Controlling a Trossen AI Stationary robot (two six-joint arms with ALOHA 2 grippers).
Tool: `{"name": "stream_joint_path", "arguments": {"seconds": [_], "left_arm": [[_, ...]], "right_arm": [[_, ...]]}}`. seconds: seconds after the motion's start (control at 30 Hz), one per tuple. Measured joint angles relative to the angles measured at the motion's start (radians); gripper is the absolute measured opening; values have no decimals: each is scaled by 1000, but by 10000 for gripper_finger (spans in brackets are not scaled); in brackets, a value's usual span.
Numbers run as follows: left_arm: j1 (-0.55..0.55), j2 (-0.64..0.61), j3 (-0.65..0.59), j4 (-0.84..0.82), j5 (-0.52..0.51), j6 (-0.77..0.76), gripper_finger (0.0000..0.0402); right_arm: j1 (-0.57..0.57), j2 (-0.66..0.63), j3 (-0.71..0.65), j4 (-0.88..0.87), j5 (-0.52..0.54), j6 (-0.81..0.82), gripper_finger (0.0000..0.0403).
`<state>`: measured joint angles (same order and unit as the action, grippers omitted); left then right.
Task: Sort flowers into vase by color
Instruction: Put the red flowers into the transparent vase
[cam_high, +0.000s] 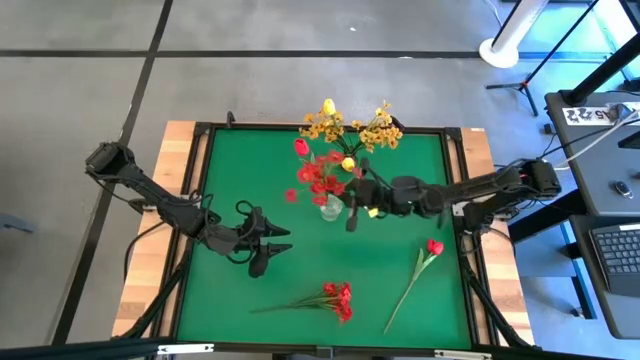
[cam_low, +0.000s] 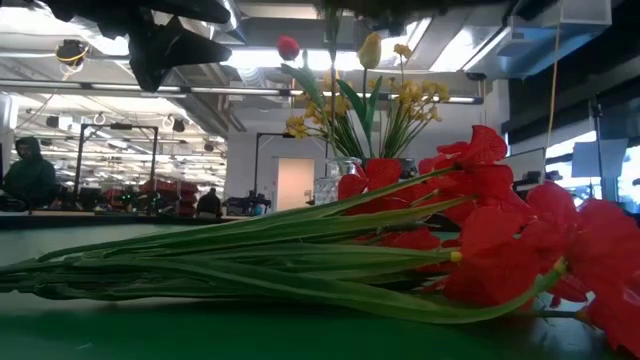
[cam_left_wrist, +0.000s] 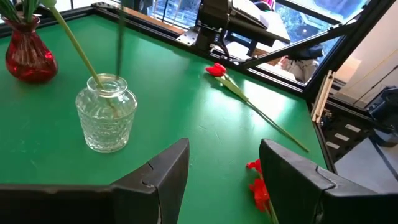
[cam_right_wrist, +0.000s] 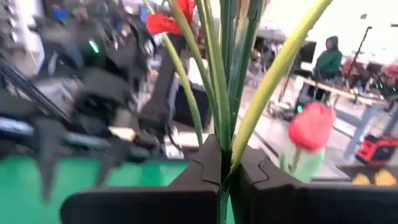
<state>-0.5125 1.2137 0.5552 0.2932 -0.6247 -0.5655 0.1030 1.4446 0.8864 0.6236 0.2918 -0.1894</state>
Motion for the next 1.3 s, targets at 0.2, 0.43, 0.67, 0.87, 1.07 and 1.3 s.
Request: {"name": "stream_joint_path", "arguments": {"seconds": [0.2,0.43,0.67,0.87,1.07,1.3], "left_arm": [[0,0,0,0,0,-1,190],[0,0,0,-8,-1,-1,190],[0,0,0,-9,-1,-1,190],[0,0,0,-8,-1,-8,190],[0,0,0,-10,-1,-28,190],[0,0,0,-10,0,-29,190]], "right_arm": [[-64,43,0,-31,-23,9,5],[-71,43,0,-82,-24,22,6],[-71,48,0,-162,-24,78,16],[-70,31,0,-182,-52,96,73],[-70,-26,0,-283,-37,126,165],[-70,-86,0,-458,-23,183,238]]}}
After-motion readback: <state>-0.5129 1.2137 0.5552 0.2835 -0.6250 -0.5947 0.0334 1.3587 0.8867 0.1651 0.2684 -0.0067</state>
